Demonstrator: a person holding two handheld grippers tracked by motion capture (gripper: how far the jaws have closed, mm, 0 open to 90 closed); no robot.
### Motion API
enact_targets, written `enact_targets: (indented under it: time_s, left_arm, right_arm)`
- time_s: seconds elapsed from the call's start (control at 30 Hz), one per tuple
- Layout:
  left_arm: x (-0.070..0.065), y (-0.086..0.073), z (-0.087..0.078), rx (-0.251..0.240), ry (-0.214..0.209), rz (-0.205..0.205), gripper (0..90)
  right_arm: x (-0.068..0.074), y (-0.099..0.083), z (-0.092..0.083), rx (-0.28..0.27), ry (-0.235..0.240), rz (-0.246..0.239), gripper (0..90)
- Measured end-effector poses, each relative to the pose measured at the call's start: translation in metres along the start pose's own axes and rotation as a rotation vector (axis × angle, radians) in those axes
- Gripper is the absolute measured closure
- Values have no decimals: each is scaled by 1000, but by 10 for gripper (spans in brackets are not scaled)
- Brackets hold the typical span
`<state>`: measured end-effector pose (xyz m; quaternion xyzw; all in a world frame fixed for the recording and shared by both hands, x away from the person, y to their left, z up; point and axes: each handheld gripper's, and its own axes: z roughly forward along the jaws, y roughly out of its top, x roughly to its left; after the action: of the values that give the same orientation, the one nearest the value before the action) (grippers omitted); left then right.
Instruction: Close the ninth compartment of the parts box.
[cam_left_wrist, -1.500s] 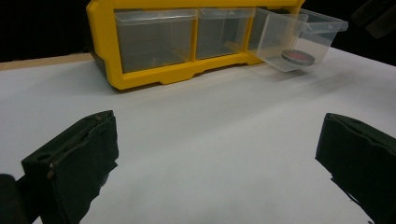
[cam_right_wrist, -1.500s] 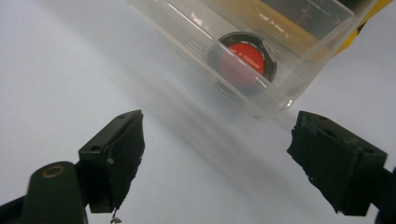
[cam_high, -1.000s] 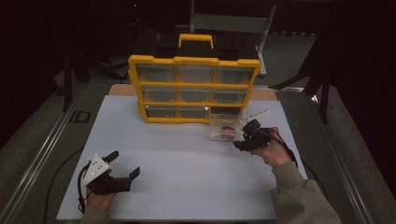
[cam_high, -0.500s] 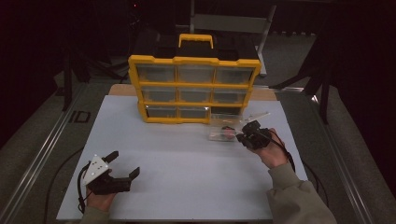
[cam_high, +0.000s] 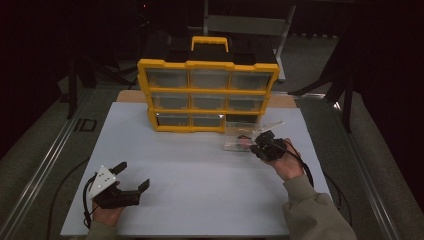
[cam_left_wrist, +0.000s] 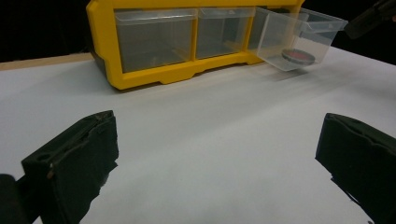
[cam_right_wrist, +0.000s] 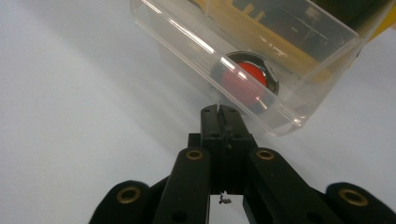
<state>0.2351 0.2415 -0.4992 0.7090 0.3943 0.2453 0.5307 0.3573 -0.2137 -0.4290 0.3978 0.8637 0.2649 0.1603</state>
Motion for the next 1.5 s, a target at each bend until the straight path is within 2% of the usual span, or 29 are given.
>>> enact_targets:
  time_s: [0.43, 1.5]
  left_arm:
    - [0, 0, 0, 0, 0, -1, 0]
    - [0, 0, 1, 1, -2, -1, 0]
  right_arm:
    - [2, 0, 11, -3, -17, -1, 899]
    - [-3, 11, 27, 0, 7, 1, 899]
